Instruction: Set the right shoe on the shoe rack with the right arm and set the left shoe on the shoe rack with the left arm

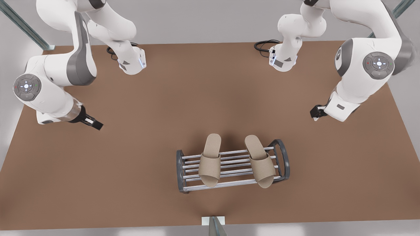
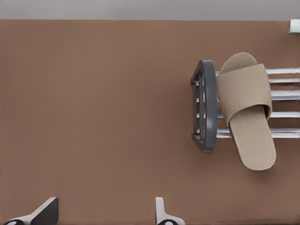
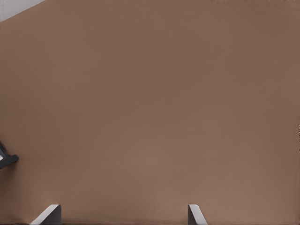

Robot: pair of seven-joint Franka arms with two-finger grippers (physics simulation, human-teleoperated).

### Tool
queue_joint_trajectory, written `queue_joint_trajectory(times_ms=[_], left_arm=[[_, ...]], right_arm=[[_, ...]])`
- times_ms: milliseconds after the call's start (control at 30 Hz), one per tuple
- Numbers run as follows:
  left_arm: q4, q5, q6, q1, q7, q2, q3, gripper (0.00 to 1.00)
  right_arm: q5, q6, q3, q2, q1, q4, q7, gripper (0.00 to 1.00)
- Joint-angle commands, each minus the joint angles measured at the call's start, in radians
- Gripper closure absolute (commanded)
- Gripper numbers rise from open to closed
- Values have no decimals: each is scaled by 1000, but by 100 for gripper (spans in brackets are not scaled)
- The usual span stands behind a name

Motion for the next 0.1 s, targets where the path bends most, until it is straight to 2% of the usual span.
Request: queue_joint_trajectory(times_ms=[0,67], left_arm=[[1,27,-6,4,112,-2,0,0],[1,48,-7,-35,49,-7,0,0]], right_arm=[[1,-28,0,0,2,2,-519,0],[1,-28,0,0,3,2,-519,0]])
